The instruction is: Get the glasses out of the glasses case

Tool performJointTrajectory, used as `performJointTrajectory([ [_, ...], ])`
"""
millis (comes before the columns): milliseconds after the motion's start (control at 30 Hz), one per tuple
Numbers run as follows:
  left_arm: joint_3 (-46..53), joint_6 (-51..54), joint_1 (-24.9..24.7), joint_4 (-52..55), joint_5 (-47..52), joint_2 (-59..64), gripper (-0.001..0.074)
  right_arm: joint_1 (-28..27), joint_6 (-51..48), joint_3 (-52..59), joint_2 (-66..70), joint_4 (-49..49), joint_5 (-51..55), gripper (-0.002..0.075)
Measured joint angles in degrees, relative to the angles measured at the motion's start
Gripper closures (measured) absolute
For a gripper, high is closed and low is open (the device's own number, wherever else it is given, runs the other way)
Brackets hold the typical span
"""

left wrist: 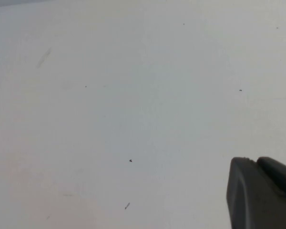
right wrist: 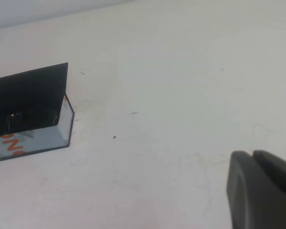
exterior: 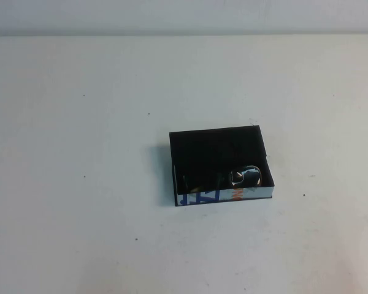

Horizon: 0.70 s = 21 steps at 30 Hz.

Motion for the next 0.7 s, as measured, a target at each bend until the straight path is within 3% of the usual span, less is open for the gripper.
performJointTrajectory([
  [400,0.0,0.0,0.0,0.0,0.0,0.0,0.0739,0.0,0.0,-1.4,0.0,4.3,1.8,0.0744],
  [700,0.0,0.0,0.0,0.0,0.0,0.0,0.0739,0.0,0.0,-21.5,-0.1,5.7,12.8,0.0744],
])
